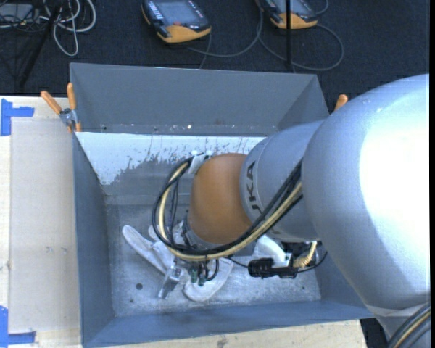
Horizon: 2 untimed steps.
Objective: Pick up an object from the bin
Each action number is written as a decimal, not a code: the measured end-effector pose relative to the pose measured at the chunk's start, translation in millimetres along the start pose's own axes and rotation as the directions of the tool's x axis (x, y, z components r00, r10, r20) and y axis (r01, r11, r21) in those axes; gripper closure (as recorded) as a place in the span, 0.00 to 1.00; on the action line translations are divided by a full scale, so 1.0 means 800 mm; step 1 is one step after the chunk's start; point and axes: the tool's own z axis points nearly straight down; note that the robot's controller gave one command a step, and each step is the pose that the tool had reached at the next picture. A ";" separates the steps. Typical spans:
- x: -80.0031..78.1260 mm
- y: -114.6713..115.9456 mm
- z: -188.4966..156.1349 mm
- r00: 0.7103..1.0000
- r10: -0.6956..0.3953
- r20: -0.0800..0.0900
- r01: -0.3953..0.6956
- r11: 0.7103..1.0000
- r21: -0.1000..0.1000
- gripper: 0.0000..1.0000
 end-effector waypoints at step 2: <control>-0.008 0.001 -0.006 1.000 0.003 0.013 -0.003 1.000 0.002 1.00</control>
Offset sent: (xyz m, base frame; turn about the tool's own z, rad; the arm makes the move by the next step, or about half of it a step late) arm 0.0000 0.0000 0.0000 0.0000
